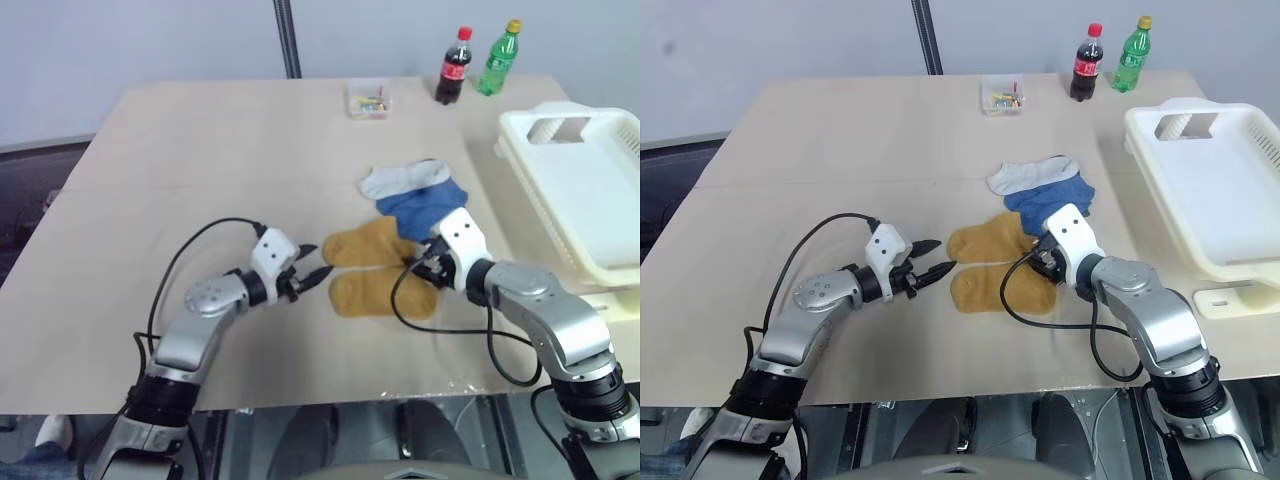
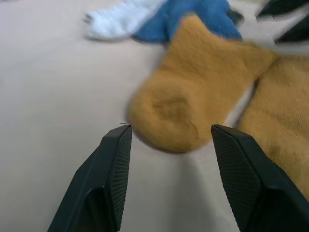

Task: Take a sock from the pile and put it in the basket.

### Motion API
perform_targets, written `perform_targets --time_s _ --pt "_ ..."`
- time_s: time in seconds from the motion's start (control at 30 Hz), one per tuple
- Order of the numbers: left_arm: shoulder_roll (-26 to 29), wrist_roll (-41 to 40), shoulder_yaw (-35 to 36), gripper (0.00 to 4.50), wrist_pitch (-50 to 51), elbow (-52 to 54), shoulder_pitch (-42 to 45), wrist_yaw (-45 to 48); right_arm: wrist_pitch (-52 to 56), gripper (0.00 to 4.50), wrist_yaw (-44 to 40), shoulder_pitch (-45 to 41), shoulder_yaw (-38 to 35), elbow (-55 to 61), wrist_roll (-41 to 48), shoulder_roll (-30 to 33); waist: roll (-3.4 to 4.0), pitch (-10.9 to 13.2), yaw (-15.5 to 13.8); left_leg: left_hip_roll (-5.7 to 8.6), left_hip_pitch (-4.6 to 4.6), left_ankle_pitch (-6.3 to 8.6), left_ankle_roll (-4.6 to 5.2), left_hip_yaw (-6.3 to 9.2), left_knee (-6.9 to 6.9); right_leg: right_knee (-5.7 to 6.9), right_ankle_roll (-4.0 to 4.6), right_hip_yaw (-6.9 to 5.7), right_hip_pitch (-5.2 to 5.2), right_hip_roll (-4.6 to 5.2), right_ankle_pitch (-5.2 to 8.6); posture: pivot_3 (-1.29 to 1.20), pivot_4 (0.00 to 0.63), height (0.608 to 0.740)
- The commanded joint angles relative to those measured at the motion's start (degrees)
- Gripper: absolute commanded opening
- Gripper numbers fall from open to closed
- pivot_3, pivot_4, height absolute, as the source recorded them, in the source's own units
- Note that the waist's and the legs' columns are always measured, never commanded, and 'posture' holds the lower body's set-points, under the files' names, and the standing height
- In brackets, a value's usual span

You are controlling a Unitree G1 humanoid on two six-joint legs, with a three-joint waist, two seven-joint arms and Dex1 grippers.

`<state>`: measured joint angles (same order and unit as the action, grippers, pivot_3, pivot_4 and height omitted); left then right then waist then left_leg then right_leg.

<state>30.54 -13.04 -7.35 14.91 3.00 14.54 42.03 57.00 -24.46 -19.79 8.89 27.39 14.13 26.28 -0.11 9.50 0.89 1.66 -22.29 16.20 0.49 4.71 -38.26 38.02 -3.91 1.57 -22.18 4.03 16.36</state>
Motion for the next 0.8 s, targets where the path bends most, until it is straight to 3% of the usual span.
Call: perform_targets --time_s 0.03,0.37,0.43,0.47,0.53,0.6,0.63,0.67,0.8 --pt "-0.9 1.6 -0.1 2.80 -2.4 -1.7 2.0 0.3 -0.9 2.60 0.7 0.1 -1.4 0.7 -0.1 -0.3 0.00 0.0 0.0 0.00 -0.02 0.00 0.00 0.01 -0.01 -0.01 0.00 0.00 -0.01 0.00 0.00 0.00 0.150 0.740" --pt "-4.9 3.7 -2.1 2.80 -4.0 -6.9 3.9 1.4 -0.6 2.60 1.5 1.7 -1.8 0.2 0.9 -1.6 0.00 0.0 0.0 0.03 -0.45 -0.04 -0.05 0.03 -0.10 0.13 -0.01 -0.01 -0.42 0.01 0.00 0.00 0.150 0.740" --pt "-5.7 3.8 -2.0 2.26 -3.6 -7.7 4.3 1.0 -0.9 2.67 1.5 1.8 -1.5 -0.3 0.9 -2.0 0.00 0.0 0.0 0.03 -0.43 -0.05 -0.06 0.03 -0.12 0.17 -0.01 -0.02 -0.42 0.01 0.00 0.00 0.150 0.740" --pt "-6.0 4.0 -2.2 2.04 -3.8 -8.2 4.5 0.9 -1.0 2.40 1.5 1.9 -1.5 -0.4 0.9 -2.3 -0.01 0.0 -0.1 0.03 -0.43 -0.05 -0.05 0.04 -0.14 0.19 -0.01 -0.02 -0.41 0.01 0.00 0.00 0.150 0.740" --pt "-6.5 4.6 -2.4 1.16 -4.2 -8.9 4.9 0.8 -1.2 1.79 1.4 2.0 -1.5 -0.5 1.0 -2.7 -0.01 0.0 -0.1 0.05 -0.43 -0.06 -0.05 0.05 -0.17 0.23 -0.01 -0.02 -0.41 0.01 0.00 0.00 0.150 0.740" --pt "-6.9 4.8 -2.4 0.21 -4.1 -9.2 5.1 0.6 -1.3 0.89 1.5 2.0 -1.6 -0.8 1.2 -3.2 -0.01 -0.1 0.0 0.05 -0.41 -0.06 -0.05 0.04 -0.18 0.28 -0.01 -0.02 -0.41 0.01 0.00 0.00 0.150 0.740" --pt "-7.0 4.9 -2.4 0.00 -4.0 -9.1 5.0 0.7 -1.3 0.38 1.5 2.0 -1.6 -1.0 1.1 -3.3 -0.01 -0.1 0.0 0.06 -0.40 -0.06 -0.06 0.04 -0.18 0.30 -0.01 -0.02 -0.41 0.01 0.00 0.00 0.150 0.740" --pt "-6.9 5.1 -2.6 0.00 -4.2 -8.9 4.9 0.8 -1.4 0.03 1.5 2.0 -1.6 -1.2 1.0 -3.4 -0.01 -0.1 0.0 0.05 -0.40 -0.06 -0.06 0.04 -0.18 0.31 -0.01 -0.02 -0.41 0.00 0.00 0.00 0.150 0.740" --pt "-6.4 5.1 -2.0 0.00 -4.0 -7.9 4.1 0.8 -2.0 0.03 1.5 2.0 -1.7 -1.8 0.7 -3.2 -0.01 -0.1 0.0 0.06 -0.39 -0.06 -0.06 0.04 -0.19 0.33 -0.01 -0.01 -0.41 0.01 0.00 0.00 0.150 0.740"
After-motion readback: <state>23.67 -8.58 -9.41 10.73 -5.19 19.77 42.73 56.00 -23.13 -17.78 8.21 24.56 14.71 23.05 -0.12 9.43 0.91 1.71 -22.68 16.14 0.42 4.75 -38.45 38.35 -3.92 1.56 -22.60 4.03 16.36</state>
